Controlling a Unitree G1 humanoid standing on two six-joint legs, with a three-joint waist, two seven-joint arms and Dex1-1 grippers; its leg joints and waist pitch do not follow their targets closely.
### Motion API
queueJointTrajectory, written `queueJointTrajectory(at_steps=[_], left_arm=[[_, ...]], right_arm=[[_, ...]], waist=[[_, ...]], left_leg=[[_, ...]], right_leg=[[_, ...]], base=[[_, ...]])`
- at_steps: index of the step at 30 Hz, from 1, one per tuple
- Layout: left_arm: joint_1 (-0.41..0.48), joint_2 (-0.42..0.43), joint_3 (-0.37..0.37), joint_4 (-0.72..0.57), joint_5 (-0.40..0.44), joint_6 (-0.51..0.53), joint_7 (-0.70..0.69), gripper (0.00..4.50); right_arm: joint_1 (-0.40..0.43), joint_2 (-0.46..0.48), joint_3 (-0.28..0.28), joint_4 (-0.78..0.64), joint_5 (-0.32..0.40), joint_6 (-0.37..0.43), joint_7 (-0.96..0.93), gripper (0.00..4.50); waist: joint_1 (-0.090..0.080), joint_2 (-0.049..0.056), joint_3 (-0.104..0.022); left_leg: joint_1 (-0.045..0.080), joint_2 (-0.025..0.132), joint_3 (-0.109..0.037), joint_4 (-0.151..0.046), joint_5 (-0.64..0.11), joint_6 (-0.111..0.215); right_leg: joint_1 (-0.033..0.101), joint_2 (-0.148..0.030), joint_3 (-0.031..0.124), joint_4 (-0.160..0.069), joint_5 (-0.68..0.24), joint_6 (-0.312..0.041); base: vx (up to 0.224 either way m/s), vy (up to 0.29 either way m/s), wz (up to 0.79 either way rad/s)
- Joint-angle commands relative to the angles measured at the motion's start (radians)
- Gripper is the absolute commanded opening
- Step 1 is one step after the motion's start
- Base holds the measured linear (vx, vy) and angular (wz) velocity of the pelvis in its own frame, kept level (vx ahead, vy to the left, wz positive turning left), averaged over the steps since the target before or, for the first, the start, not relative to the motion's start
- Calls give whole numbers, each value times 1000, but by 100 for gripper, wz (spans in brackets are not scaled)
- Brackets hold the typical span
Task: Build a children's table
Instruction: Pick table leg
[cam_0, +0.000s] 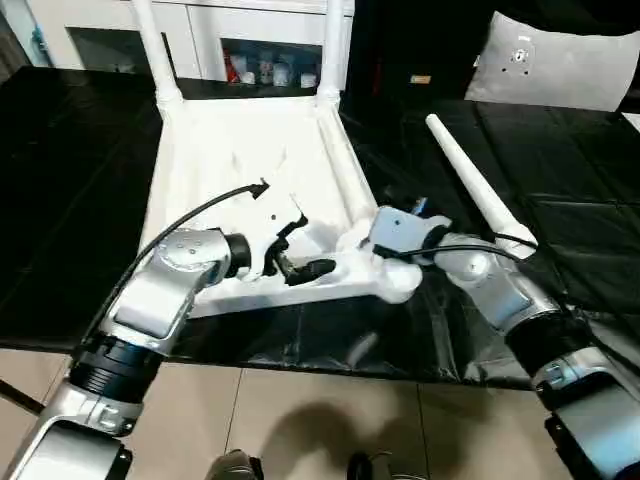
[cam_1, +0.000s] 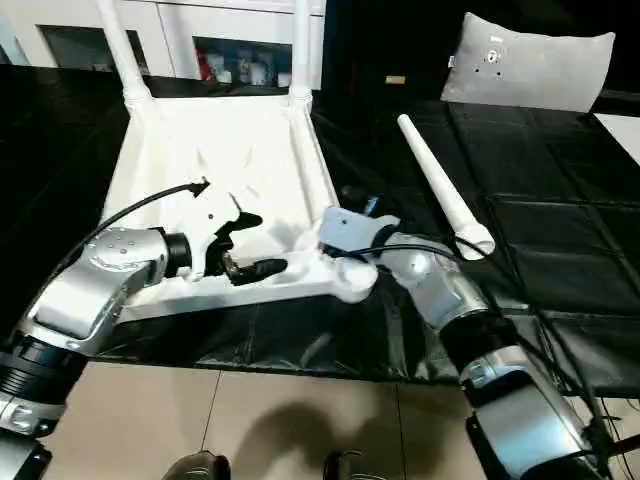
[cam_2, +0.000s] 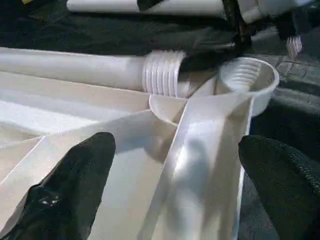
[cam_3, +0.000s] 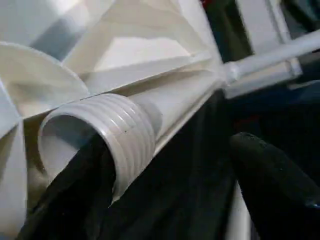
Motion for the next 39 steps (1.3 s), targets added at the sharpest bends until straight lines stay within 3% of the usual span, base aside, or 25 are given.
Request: queueJointTrajectory(at_steps=[1,8,16,27,30,32,34,39], left_arm=[[3,6,-4,-25,9,6,4,450],[0,8,-8,-24,16,2,6,450],[-2,4,9,-20,11,2,15,450],[-19,-58,109,3,-50,72,99,450],[-40,-107,169,39,-65,71,178,450],[-48,-123,189,52,-74,69,202,450],[-74,-181,264,92,-133,75,255,450],[-86,-242,324,121,-190,98,304,450]], right_arm=[[-1,-13,-32,-30,-8,-3,-25,331],[8,-7,-46,-51,0,-20,-43,257],[20,-11,-57,-83,-7,19,-59,191],[89,-11,-102,-154,22,32,-96,82],[136,-13,-119,-191,14,11,-144,57],[144,-12,-123,-194,13,4,-159,47],[161,-14,-133,-199,11,-16,-190,25],[190,-16,-133,-198,4,-35,-217,6]], waist=[[-1,-2,-97],[-7,-1,-98],[-12,0,-97],[-9,-1,-103],[-7,3,-102],[-8,-1,-102],[-8,0,-103],[-10,0,-104]], left_leg=[[16,9,0,-58,-257,-3],[15,8,0,-57,-260,2],[16,7,0,-57,-267,4],[15,5,1,-54,-256,7],[15,3,2,-53,-257,9],[15,1,3,-52,-255,9],[15,-3,3,-50,-262,12],[13,-5,2,-48,-273,31]], right_leg=[[64,-54,41,-77,-365,-115],[64,-53,40,-76,-351,-122],[64,-51,39,-77,-357,-120],[66,-50,37,-77,-344,-118],[67,-48,36,-81,-346,-113],[66,-46,35,-82,-348,-105],[66,-46,30,-87,-381,-90],[63,-43,26,-93,-396,-75]], base=[[0,0,0],[0,0,0],[0,0,0],[0,0,0],[0,0,0],[0,0,0],[0,0,0],[0,0,0]])
